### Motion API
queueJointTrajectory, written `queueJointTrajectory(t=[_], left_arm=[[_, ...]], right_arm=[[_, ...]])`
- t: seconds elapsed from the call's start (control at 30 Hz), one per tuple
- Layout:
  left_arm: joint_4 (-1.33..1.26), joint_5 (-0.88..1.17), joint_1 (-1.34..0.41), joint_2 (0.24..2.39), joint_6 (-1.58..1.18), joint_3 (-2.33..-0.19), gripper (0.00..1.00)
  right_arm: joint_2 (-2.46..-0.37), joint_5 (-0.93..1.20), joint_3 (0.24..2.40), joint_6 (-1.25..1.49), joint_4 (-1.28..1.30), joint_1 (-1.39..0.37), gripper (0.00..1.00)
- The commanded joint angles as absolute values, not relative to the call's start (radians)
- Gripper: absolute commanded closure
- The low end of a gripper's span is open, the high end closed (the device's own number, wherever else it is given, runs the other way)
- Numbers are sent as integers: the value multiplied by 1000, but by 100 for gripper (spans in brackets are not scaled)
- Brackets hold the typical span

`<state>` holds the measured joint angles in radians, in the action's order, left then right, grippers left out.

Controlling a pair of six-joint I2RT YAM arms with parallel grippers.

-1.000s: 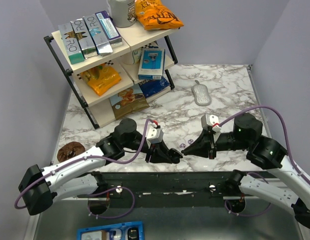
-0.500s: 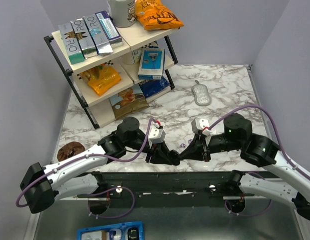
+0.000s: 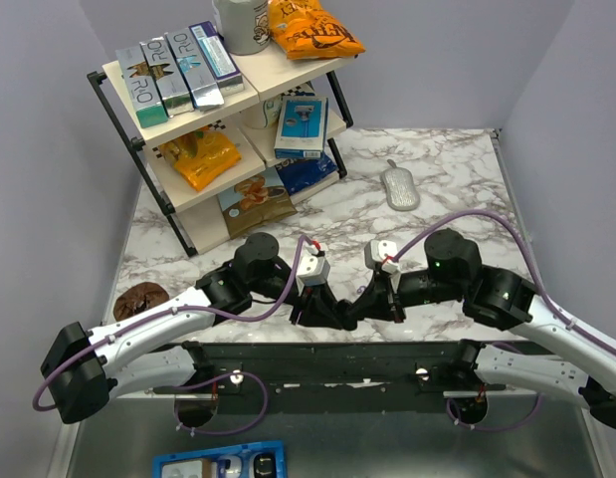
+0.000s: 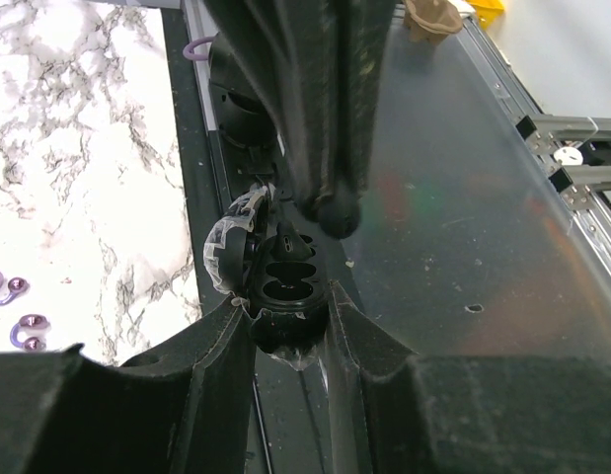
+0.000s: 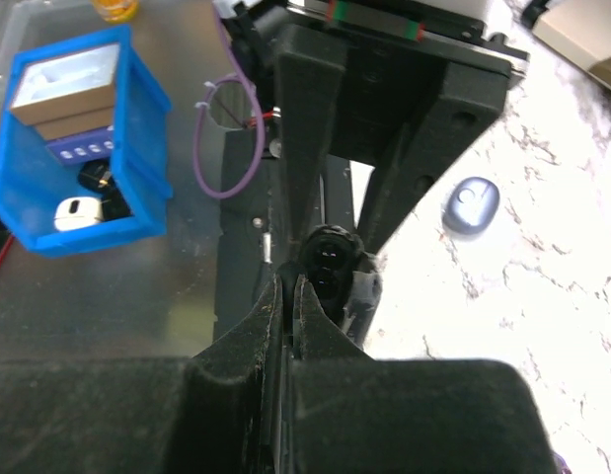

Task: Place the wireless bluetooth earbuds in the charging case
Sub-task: Place the earbud in the charging case.

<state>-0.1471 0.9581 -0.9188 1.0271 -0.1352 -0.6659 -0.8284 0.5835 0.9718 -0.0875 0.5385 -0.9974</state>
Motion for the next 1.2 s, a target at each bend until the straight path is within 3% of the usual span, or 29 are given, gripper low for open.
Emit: queueJointTrajectory(t=[0.0,1.17], left_arm=[[-172,985,-930,1028,-130,-696,100],[-224,914,-940,1009,-143,-664,100]], right_arm=[[-816,500,937,-87,480,-1011,99],[-782,387,842,-20,374,-1052,99]])
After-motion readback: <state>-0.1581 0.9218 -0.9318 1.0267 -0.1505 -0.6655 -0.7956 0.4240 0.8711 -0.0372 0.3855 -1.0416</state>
